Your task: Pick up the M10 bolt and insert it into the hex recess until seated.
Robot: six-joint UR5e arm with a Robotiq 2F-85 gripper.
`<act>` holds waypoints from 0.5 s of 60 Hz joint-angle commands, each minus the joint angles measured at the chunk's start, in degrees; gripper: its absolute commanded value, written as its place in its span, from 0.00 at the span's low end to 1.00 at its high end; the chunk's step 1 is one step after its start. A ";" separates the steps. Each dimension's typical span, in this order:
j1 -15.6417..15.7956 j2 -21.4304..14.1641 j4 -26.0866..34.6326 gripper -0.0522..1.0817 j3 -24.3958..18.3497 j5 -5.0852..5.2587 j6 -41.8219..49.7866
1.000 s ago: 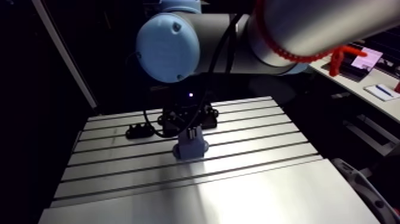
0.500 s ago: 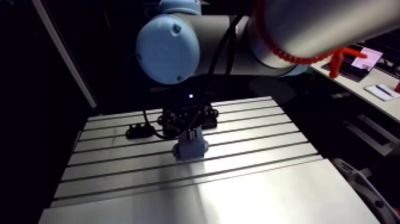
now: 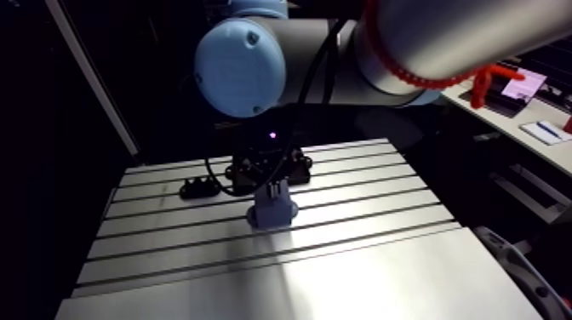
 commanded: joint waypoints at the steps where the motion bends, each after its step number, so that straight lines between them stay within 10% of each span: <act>1: 0.07 -0.40 0.07 0.94 -0.36 0.07 -0.02; 30: 0.34 -1.88 0.68 0.90 -0.96 -0.02 -0.11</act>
